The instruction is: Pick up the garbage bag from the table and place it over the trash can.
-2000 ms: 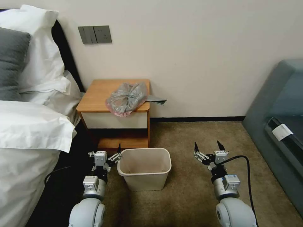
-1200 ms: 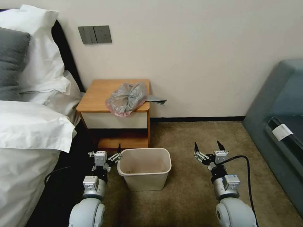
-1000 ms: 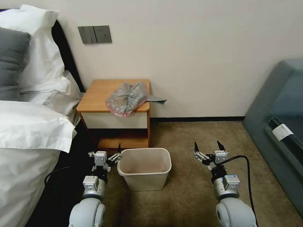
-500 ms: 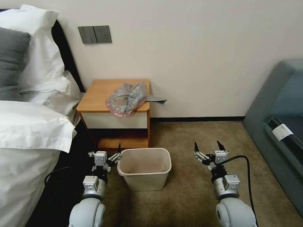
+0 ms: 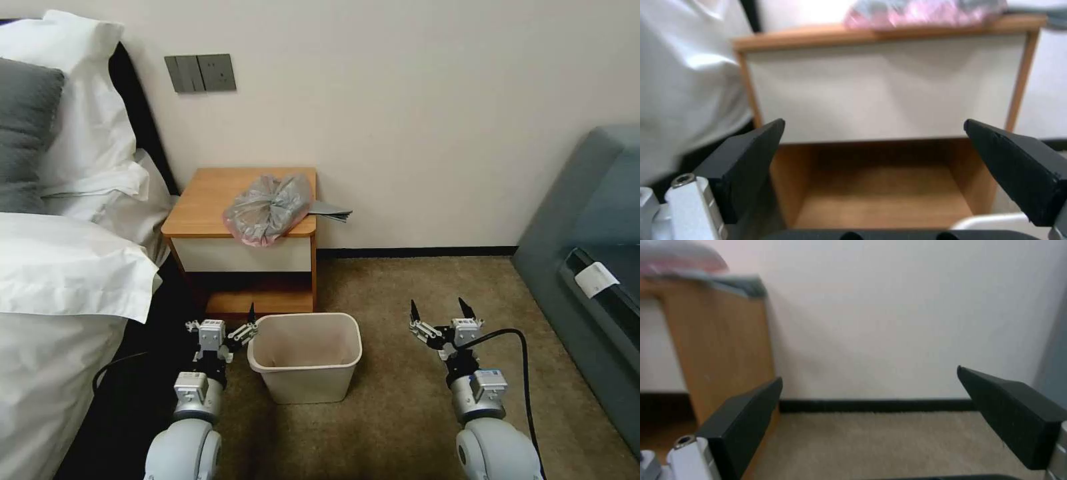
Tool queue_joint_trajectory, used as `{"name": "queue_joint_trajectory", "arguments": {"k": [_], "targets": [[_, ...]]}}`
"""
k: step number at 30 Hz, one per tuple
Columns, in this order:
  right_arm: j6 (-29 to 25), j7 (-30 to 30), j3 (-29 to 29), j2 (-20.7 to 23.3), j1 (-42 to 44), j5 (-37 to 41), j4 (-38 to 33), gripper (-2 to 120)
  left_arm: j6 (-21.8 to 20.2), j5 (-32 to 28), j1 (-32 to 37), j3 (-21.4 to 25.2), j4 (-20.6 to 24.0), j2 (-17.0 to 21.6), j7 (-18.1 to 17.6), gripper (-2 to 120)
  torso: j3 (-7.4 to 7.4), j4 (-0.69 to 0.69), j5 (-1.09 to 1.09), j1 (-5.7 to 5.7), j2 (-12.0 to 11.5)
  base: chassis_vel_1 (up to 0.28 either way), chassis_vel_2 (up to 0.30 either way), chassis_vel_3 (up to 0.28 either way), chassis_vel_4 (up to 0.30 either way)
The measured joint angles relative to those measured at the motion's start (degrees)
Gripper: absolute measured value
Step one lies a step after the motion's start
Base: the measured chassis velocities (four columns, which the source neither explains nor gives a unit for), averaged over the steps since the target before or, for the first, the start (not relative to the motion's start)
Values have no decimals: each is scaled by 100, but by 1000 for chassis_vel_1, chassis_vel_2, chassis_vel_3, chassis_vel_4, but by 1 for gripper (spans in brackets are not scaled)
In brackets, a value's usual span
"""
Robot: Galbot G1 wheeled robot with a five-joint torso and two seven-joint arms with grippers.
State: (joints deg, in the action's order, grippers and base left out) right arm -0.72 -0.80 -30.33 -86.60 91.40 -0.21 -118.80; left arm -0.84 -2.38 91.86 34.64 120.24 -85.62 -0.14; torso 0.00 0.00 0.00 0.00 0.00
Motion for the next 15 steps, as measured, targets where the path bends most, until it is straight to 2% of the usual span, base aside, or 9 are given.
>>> {"name": "queue_joint_trajectory", "arguments": {"k": [4,5,8,9,12,13,15], "targets": [[-195,-176,240,-147,546,-66,-874,100,-105,-301,369,383,677,44,-27,100,-1,0,-1,0,0,0,0,0,0],[-195,-176,240,-147,546,-66,-874,100,-105,-301,369,383,677,44,-27,100,-1,0,-1,0,0,0,0,0,0],[-334,-303,428,-261,966,-107,-1540,100,-194,-551,679,699,1242,80,-48,100,-1,-1,-2,0,0,0,0,0,0],[-334,-303,428,-261,966,-107,-1540,100,-194,-551,679,699,1242,80,-48,100,-1,-1,-2,0,0,0,0,0,0],[-190,-262,499,-189,951,74,-1685,100,-282,-792,973,1000,1788,116,-68,100,-1,-1,1,0,0,0,0,0,0],[-190,-262,499,-189,951,74,-1685,100,-282,-792,973,1000,1788,116,-68,100,-1,-1,1,0,0,0,0,0,0],[-136,-285,540,-175,868,47,-1682,100,-335,-941,1159,1191,2121,138,-79,100,-1,-1,0,0,0,0,0,0,0]]}}
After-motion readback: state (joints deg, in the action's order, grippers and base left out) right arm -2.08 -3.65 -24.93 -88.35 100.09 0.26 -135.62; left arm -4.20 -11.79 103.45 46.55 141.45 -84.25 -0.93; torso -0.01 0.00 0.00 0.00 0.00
